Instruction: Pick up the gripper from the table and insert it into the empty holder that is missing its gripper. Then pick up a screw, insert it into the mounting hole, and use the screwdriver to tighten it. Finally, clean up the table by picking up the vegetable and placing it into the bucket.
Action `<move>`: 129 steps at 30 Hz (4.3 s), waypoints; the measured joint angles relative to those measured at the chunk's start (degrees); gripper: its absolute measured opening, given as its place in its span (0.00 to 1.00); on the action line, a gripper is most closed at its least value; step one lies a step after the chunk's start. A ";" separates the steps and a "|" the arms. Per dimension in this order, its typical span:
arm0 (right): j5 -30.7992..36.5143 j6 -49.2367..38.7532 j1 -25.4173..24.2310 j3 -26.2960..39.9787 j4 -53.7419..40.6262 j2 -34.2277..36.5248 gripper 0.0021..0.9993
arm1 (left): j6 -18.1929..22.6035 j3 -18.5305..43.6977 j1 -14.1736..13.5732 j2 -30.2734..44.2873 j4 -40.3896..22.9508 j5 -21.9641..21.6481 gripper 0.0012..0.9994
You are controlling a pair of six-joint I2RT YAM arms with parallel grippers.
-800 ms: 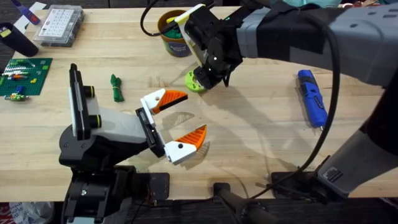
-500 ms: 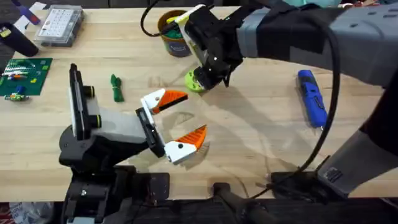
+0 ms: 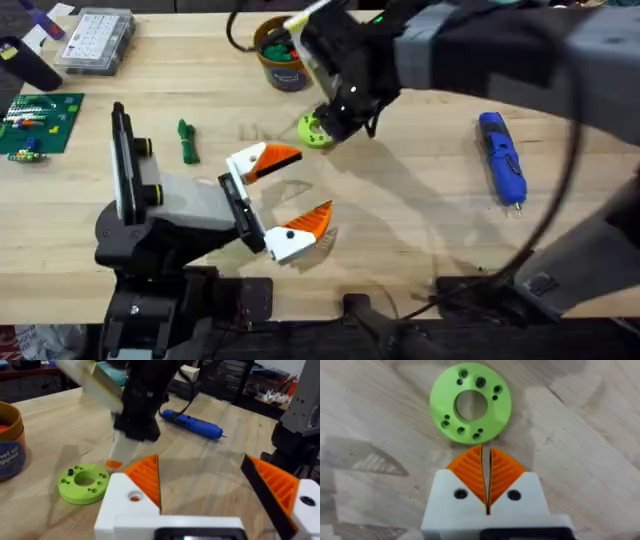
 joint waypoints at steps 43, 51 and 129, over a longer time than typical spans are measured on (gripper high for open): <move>-0.09 1.99 -0.02 -2.82 -17.04 -50.10 1.00 | 0.00 0.00 0.00 0.00 0.00 0.00 0.99; -0.09 1.99 -0.02 -3.42 -19.28 -53.74 1.00 | 0.00 0.00 0.00 0.00 0.00 0.00 0.99; -2.60 -5.57 -0.28 -17.81 37.37 -4.83 0.55 | 0.00 0.00 0.00 0.00 -0.09 -0.02 0.99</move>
